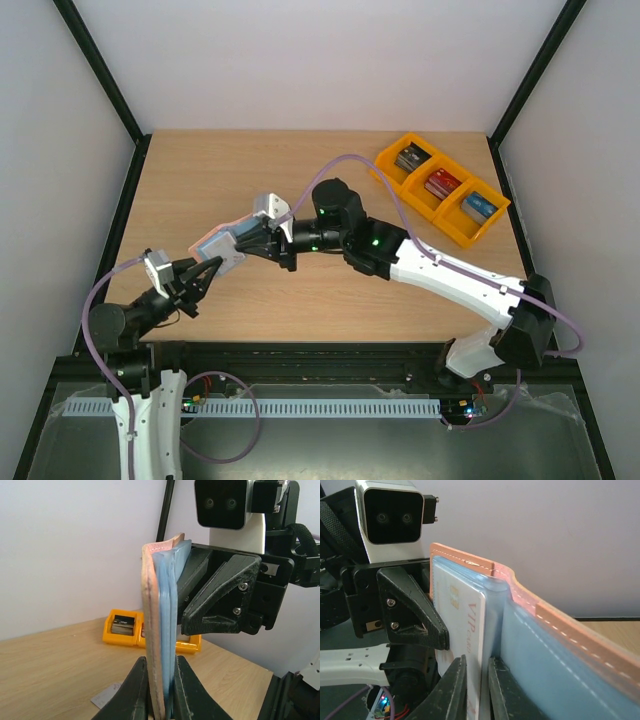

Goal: Take the credit cards out of the card holder

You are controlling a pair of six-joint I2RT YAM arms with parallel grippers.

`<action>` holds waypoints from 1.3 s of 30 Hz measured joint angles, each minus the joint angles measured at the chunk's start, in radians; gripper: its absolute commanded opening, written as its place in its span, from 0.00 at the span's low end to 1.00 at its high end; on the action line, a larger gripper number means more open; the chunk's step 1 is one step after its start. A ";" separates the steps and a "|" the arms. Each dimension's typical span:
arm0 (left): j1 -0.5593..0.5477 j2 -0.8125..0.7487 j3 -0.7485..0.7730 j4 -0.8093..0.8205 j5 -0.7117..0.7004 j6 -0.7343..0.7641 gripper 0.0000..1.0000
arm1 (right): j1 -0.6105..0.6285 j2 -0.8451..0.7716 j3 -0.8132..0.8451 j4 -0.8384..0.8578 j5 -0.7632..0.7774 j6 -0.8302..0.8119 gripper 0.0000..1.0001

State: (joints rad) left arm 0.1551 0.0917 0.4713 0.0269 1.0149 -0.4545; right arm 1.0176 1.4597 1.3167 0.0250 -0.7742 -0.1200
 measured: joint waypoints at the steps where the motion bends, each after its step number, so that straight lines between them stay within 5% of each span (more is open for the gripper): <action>1: -0.002 0.001 0.001 -0.003 -0.005 0.003 0.02 | 0.002 -0.007 -0.005 -0.003 0.014 0.001 0.15; 4: -0.010 0.012 0.006 -0.012 -0.008 0.004 0.02 | 0.003 -0.048 -0.039 -0.009 0.050 0.020 0.20; 7: -0.010 0.033 0.006 -0.033 -0.018 0.005 0.02 | -0.012 -0.099 -0.057 -0.025 0.100 0.043 0.35; 12: -0.010 0.034 0.006 -0.061 -0.020 0.022 0.02 | -0.055 -0.158 -0.058 -0.051 0.188 0.055 0.99; 26: -0.010 0.033 0.006 -0.051 0.007 0.020 0.02 | -0.057 -0.078 -0.048 -0.098 0.188 0.056 1.00; 29: -0.010 0.026 0.006 -0.037 0.030 0.017 0.02 | -0.057 -0.077 -0.048 -0.085 0.143 0.062 0.81; 35: -0.010 0.015 0.006 -0.007 0.049 -0.004 0.06 | -0.055 -0.022 -0.017 -0.065 0.036 0.103 0.08; 39: -0.008 0.014 0.004 -0.004 0.032 -0.026 0.23 | -0.055 0.003 -0.011 -0.064 -0.024 0.127 0.02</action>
State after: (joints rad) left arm 0.1471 0.1059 0.4751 0.0231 1.0470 -0.4801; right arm 0.9623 1.4628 1.3052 -0.0387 -0.7979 0.0074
